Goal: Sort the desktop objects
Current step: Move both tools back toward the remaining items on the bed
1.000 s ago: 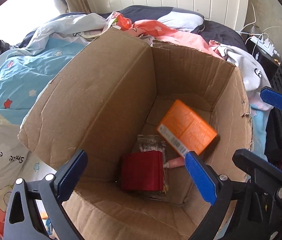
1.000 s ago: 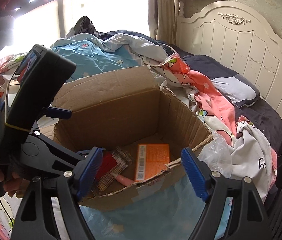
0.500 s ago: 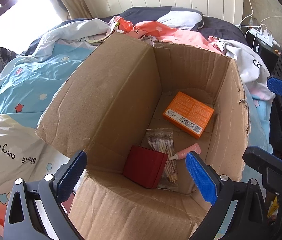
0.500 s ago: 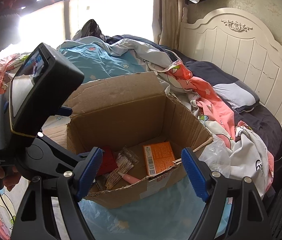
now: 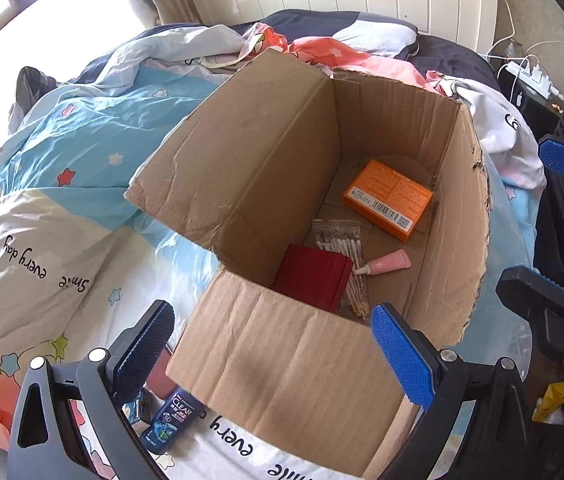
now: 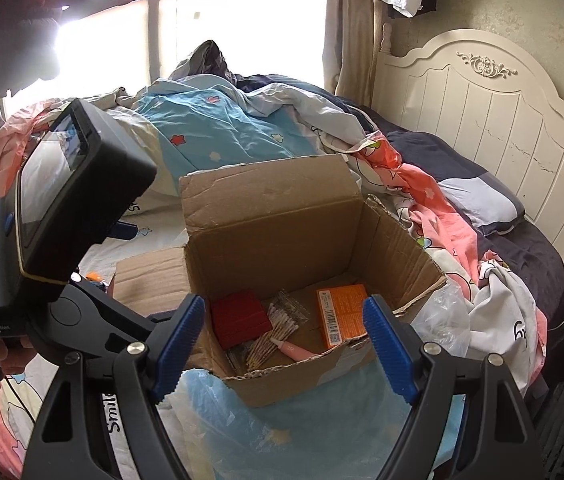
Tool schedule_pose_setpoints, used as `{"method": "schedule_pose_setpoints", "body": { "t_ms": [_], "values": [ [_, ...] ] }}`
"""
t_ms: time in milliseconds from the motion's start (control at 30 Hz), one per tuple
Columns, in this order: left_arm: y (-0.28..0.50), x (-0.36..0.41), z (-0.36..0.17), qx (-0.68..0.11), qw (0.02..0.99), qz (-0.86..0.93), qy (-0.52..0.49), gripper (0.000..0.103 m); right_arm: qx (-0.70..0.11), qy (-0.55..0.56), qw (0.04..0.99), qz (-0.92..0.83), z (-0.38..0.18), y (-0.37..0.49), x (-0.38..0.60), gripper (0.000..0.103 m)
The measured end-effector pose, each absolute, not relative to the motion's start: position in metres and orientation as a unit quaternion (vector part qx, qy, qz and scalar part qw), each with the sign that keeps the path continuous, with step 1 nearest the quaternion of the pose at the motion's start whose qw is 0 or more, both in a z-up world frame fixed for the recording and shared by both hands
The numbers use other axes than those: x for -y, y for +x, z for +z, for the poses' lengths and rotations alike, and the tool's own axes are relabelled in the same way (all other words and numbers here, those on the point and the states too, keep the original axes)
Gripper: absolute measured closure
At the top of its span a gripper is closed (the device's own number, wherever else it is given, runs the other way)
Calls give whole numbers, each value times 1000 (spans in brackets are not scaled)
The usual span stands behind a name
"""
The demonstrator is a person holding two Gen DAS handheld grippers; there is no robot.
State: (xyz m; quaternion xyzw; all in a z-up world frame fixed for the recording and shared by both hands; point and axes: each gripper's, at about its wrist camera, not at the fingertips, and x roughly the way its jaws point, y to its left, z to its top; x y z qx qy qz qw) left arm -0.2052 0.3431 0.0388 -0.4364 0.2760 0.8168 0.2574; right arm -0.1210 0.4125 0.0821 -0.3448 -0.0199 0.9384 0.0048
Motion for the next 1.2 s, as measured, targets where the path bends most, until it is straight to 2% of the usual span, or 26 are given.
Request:
{"method": "schedule_pose_setpoints", "body": {
  "t_ms": [267, 700, 1200],
  "values": [
    [-186, -313, 41, -290, 239, 819, -433, 2, 20, -344, 1, 939, 86, -113, -385, 24],
    [-173, -243, 49, -240, 209, 832, -454, 2, 33, -346, -37, 937, 91, -104, -333, 24],
    [-162, -187, 59, -228, 214, 836, -450, 2, 29, -351, -82, 932, 88, -101, -290, 24]
  ]
}}
